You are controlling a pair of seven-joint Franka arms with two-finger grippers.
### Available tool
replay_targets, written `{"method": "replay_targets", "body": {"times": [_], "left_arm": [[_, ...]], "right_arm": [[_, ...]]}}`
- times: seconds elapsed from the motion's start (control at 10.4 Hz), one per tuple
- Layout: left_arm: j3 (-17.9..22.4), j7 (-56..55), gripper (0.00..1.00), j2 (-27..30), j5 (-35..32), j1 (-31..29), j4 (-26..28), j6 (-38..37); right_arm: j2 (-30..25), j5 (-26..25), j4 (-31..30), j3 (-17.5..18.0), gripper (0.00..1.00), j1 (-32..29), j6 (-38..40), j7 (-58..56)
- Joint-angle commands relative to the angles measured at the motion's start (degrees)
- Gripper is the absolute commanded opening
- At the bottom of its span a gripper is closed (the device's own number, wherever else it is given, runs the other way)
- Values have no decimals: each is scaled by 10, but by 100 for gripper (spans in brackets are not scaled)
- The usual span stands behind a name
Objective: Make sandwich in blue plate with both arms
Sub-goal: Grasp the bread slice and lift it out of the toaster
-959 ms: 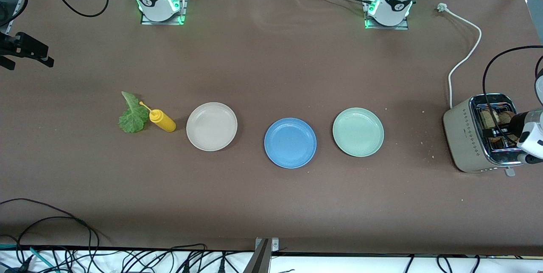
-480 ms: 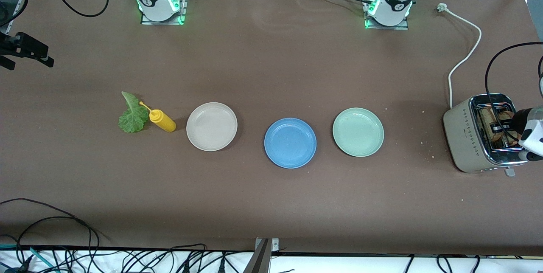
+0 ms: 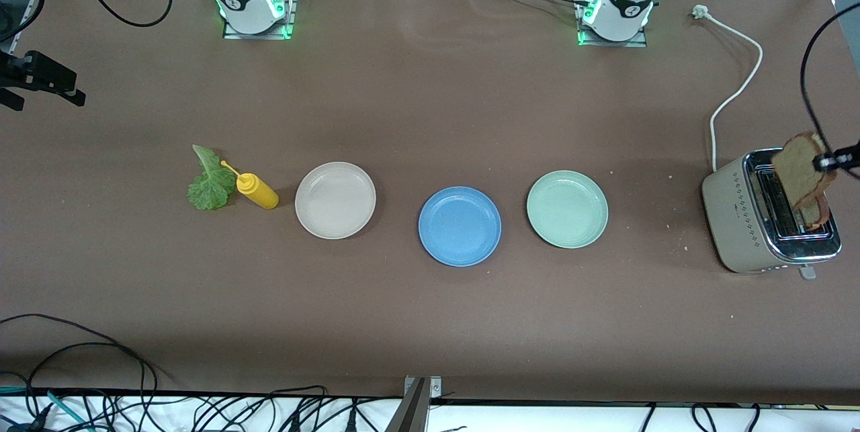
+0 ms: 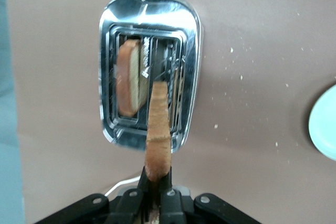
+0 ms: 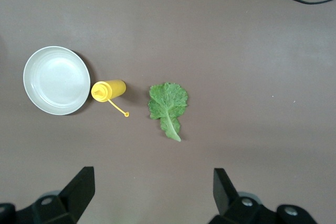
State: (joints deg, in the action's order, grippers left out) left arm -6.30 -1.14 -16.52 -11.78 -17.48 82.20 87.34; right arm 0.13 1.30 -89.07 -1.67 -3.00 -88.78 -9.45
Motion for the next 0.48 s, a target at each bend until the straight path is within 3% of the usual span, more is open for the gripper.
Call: {"method": "replay_targets", "body": {"times": [0.0,0.1,0.38], "left_arm": [[-4,26,0,44,18,0,-44,-79],[-14,26,0,43,25,0,-73,-102],[-21,27,0,42,87,0,-81,-105]], "right_arm": [[-2,1,8,2,100,-3,10,-2],[-2,1,8,2,100,-3,10,-2],[-2,1,8,3,100,-3,10,-2]]}}
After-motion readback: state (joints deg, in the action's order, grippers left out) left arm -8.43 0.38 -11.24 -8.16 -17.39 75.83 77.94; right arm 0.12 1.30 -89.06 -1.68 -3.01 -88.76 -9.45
